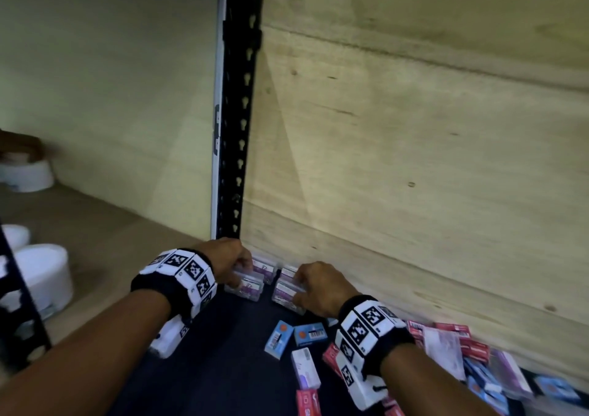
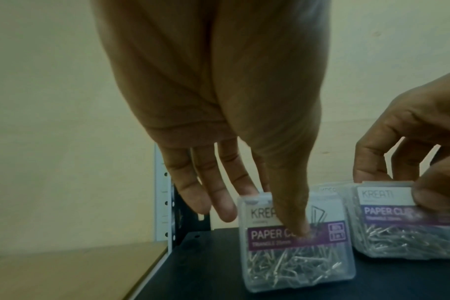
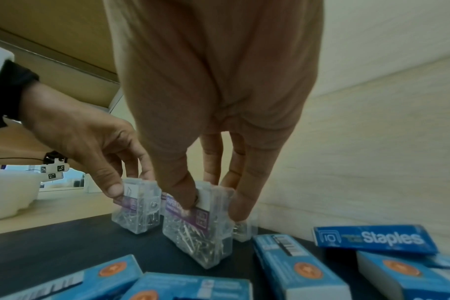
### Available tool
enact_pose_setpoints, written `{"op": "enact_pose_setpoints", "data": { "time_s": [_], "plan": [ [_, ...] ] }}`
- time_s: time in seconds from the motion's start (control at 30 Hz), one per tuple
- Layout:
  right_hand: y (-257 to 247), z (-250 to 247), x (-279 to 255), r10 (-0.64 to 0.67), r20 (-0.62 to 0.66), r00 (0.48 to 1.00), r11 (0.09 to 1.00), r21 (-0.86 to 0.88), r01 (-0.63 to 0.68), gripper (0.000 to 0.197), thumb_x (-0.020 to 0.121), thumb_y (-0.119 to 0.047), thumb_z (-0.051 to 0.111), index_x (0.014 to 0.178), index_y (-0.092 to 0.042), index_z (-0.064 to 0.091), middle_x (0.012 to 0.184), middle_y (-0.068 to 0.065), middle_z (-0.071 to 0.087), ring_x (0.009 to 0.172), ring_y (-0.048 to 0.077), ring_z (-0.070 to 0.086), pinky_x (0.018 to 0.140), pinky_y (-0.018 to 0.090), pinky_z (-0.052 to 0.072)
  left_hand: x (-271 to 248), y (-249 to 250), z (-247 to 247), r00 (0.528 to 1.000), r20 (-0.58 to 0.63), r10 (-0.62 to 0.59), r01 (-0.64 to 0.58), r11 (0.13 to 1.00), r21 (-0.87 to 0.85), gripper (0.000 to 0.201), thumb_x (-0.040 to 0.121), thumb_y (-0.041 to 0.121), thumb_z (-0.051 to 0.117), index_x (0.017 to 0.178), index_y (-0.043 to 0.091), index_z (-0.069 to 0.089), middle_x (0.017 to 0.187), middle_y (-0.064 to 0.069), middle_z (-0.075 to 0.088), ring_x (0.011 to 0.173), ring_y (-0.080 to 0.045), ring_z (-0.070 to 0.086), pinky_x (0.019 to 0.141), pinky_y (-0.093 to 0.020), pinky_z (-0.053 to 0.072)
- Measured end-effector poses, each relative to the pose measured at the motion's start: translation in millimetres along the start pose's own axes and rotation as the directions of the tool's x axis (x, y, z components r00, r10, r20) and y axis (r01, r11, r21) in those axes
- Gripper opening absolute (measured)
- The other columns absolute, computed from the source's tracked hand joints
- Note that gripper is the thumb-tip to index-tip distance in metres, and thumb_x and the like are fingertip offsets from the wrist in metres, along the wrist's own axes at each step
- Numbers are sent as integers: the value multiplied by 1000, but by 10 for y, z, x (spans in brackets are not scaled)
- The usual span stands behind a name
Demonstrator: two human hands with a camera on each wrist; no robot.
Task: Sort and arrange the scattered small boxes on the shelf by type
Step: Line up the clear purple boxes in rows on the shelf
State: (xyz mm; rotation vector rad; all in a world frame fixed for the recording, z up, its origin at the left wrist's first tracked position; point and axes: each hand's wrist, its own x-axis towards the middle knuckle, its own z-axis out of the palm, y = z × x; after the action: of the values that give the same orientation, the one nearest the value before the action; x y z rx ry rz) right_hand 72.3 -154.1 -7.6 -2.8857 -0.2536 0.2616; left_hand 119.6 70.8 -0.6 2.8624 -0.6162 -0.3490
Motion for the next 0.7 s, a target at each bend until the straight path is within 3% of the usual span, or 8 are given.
{"op": "enact_pose_setpoints", "data": {
  "time_s": [0.17,0.47,0.7],
  "plan": [
    [-17,8,8,-1,-12,1000,1000,-5,1,43,91,-31,68,130,-15,59,131,8,57,117,24,56,92,29,45,21,-1,32,1000,-17,16,-17,1000,-24,34,83,20,74,115,23,66,114,0,61,102,-16,60,84,-27,50],
    [9,43,10,-15,-62,998,1000,17,16,43,90,-28,70,129,-14,61,129,9,59,116,25,57,93,29,46,44,1,72,998,-55,17,-19,999,-38,37,81,29,76,115,29,65,116,3,56,103,-15,57,90,-28,50],
    [42,37,-4,-38,-93,995,999,17,40,45,88,-28,73,129,-16,60,128,7,59,116,24,56,92,28,44,39,48,92,997,-76,24,-27,999,-28,38,83,29,74,120,26,63,118,3,53,107,-13,54,90,-26,47]
  ]
}}
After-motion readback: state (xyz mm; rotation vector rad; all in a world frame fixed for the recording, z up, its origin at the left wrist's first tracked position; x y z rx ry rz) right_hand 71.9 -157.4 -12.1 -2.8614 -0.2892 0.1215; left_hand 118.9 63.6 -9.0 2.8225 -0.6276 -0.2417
